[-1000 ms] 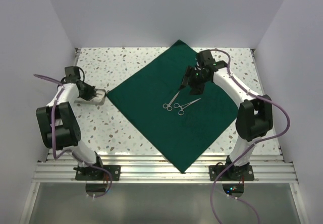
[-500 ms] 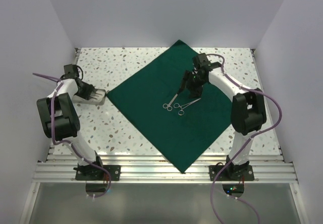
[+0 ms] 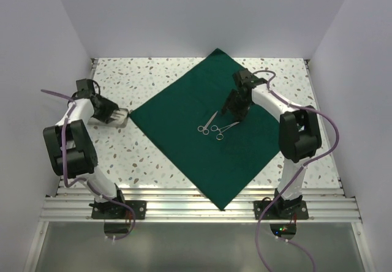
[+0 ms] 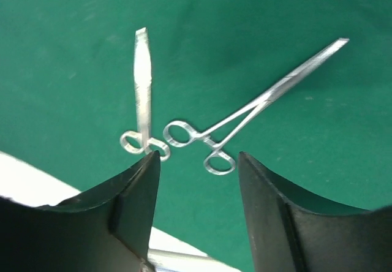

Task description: Prepare the surgical pack

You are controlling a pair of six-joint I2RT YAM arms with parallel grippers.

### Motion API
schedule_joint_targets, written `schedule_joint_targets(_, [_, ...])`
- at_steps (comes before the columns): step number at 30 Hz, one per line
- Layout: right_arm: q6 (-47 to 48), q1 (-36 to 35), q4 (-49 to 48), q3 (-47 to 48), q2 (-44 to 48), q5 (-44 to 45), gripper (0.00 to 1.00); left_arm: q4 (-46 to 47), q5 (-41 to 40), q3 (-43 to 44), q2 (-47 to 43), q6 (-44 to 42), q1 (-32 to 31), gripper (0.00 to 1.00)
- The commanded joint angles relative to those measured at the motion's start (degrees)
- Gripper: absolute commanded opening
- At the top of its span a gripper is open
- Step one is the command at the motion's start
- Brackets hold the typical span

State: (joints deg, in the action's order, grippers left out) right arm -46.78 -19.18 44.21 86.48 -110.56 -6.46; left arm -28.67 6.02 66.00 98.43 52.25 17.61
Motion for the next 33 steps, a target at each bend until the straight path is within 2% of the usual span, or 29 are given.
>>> schedule_joint_targets(1, [-6.0, 0.0, 0.3, -1.8, -0.8, 6.2, 0.56, 0.5, 1.5, 2.7, -3.1, -5.9, -4.4, 0.52])
schedule_joint_targets(6, [-8.3, 0.0, 1.0, -1.4, -3.2, 8.8, 0.53, 0.8, 4.2, 4.3, -3.7, -12.2, -12.9, 0.56])
schedule_joint_targets(10, [-9.5, 0.0, 0.5, -0.8, -5.2, 9.6, 0.5, 3.3, 8.4, 3.4, -6.1, -15.5, -17.0, 0.57])
schedule_joint_targets(20, [-12.1, 0.0, 1.2, 0.8, -9.9, 11.2, 0.47, 4.8, 15.3, 6.1, -7.3, -21.0, -18.7, 0.55])
schedule_joint_targets(27, [-12.5, -0.1, 4.2, 1.2, -11.3, 9.6, 0.31, 4.8, 18.9, 7.1, -6.2, -22.7, -19.5, 0.54])
schedule_joint_targets(33, [-12.2, -0.2, 6.2, 2.1, -10.0, 9.0, 0.12, 5.3, 21.0, 6.8, -6.1, -23.2, -19.8, 0.54])
